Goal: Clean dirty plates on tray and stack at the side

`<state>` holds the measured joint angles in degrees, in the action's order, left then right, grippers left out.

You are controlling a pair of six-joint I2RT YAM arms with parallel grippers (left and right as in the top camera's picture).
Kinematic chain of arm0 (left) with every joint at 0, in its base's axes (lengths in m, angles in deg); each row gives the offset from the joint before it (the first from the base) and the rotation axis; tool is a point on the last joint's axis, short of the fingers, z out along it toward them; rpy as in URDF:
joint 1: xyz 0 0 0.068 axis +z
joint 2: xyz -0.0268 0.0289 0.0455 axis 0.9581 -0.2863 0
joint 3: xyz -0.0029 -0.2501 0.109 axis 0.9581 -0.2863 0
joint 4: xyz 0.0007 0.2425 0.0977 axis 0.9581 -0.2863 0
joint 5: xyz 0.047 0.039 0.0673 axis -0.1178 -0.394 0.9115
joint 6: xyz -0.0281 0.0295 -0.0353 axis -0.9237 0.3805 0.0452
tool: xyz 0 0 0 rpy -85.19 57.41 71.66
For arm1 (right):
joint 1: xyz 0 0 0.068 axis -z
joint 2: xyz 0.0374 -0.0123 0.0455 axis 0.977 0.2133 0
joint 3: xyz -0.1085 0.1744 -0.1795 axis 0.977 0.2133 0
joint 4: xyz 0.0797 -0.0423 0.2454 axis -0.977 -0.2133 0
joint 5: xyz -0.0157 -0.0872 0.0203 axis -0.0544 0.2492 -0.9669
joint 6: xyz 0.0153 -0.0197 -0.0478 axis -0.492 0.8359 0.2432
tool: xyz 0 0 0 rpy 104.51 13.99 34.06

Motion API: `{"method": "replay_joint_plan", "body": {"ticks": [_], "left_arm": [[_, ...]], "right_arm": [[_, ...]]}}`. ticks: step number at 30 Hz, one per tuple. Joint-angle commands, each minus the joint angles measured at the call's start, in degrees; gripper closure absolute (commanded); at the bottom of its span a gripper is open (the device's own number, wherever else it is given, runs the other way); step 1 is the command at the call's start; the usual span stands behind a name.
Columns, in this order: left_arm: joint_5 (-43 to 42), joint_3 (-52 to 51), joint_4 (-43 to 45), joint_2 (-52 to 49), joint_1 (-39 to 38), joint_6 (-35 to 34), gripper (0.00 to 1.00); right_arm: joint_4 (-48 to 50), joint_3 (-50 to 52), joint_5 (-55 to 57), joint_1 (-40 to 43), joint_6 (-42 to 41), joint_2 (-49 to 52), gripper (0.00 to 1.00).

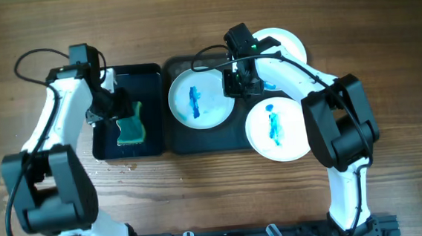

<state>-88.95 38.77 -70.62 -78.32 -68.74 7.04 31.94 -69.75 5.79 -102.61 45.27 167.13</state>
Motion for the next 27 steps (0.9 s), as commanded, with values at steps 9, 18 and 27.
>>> {"method": "replay_joint_plan", "body": {"ticks": [9,18,27], "left_arm": [[-2.4,-7.3,7.7,-2.5,-3.5,4.5,0.39],[5.0,-9.6,9.8,-2.4,-3.5,-2.4,0.96],[-10.4,-1.8,10.0,5.5,-5.1,-6.5,0.96]], "right_arm": [[0.2,-0.6,1.4,0.0,-1.4,2.2,0.96],[0.2,-0.6,1.5,0.0,-1.2,2.2,0.96],[-0.6,-0.6,-1.8,0.0,-1.3,2.2,0.96]]}}
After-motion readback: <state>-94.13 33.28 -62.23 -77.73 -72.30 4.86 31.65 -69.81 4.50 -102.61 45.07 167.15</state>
